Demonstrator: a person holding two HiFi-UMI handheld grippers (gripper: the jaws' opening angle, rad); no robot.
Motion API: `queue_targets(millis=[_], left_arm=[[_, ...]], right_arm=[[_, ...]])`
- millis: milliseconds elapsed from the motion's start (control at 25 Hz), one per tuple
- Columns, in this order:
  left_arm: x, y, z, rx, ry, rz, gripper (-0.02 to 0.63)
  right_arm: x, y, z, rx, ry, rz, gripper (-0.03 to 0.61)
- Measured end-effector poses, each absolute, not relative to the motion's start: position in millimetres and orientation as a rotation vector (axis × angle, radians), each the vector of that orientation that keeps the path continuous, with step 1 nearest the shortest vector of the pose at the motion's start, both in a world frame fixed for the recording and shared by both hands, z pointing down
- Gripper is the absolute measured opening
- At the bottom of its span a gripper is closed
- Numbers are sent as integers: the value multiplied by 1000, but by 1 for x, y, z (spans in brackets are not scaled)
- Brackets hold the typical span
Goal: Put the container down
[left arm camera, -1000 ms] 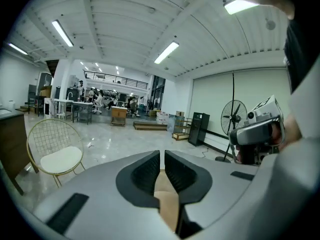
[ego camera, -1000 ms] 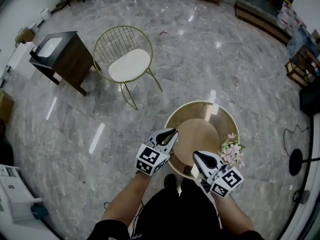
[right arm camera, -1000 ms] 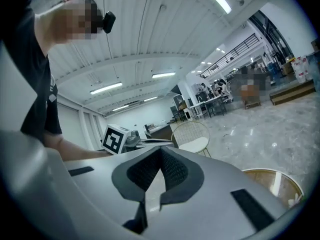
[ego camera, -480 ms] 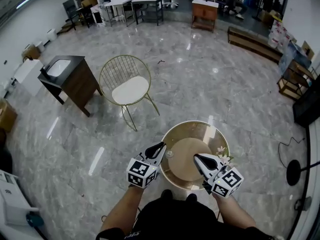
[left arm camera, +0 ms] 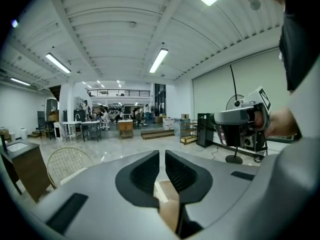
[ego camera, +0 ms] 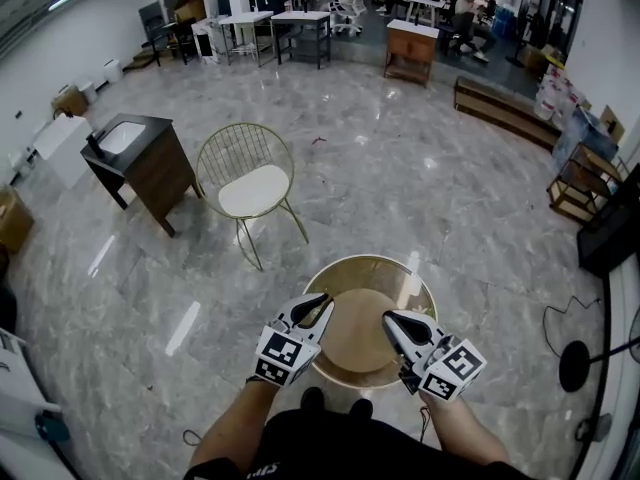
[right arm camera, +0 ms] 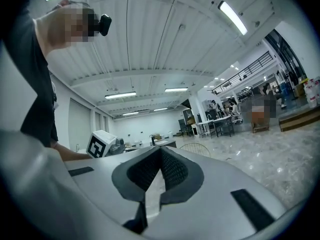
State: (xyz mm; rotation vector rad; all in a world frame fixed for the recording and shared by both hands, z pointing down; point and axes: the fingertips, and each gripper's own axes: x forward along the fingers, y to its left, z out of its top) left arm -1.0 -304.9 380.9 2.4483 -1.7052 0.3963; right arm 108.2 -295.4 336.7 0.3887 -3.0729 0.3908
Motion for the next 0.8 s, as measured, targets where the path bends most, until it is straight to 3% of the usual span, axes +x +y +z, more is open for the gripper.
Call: queue_targets(millis=[240, 800], left_arm=[[21, -300, 367, 2634, -1635, 575, 18], [3, -299, 341, 2544, -1722, 267, 17]], right_arm=[[134, -300, 334, 492, -3093, 345, 11], [128, -294, 326, 502, -3097, 337, 11]])
